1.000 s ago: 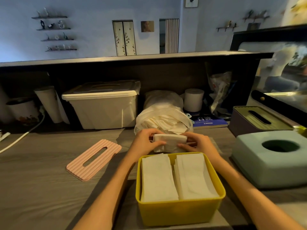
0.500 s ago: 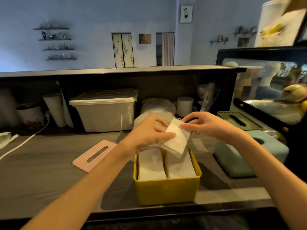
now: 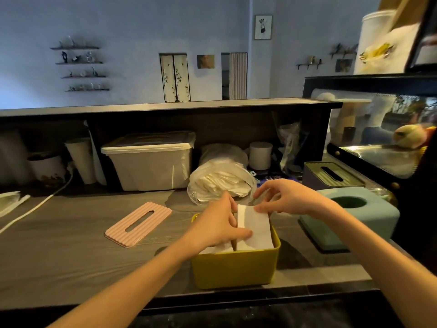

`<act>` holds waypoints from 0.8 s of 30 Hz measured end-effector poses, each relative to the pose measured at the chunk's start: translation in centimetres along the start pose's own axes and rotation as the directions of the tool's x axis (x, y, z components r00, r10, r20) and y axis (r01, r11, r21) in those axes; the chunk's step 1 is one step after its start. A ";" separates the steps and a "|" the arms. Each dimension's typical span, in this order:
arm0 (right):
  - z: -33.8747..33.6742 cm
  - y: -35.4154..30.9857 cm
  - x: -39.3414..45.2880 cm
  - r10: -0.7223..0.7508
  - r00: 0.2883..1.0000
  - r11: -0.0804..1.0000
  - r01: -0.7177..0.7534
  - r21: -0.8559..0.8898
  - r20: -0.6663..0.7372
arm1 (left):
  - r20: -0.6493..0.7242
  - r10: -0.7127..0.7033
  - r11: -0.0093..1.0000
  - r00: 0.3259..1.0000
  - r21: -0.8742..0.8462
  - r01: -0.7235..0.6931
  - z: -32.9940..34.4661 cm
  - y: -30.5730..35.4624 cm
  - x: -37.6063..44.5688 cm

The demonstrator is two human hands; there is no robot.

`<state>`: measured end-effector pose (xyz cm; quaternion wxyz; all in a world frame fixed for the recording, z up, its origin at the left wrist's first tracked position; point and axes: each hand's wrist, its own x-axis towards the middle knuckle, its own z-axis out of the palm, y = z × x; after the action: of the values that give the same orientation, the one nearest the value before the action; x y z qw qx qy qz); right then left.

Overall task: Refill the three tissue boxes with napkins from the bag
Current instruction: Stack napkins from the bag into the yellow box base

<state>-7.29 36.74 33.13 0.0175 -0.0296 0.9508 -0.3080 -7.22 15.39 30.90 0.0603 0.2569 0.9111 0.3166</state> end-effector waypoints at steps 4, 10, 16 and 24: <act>0.4 0.1 0.6 -0.009 1.000 1.000 0.009 0.019 -0.002 | -0.033 0.012 0.993 0.999 0.119 -0.008 0.6 -0.2 0.1; 1.0 0.1 2.0 -0.013 0.999 0.999 0.014 -0.031 0.032 | -0.100 0.129 0.958 0.987 0.268 -0.098 0.8 -0.5 0.2; -0.1 -0.9 -0.1 -0.172 0.982 0.983 0.165 -0.081 -0.084 | -0.069 0.333 0.877 0.940 0.389 -0.282 -0.1 -1.4 0.0; 0.6 -2.0 -2.7 -0.173 0.982 0.867 0.191 -0.460 0.081 | -0.039 0.297 0.837 0.954 0.491 -0.241 -0.5 -0.8 -0.4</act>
<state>-4.47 34.94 33.83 -0.0017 -0.1280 0.9892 -0.0707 -7.33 14.42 30.80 -0.1025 0.3707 0.9177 0.0997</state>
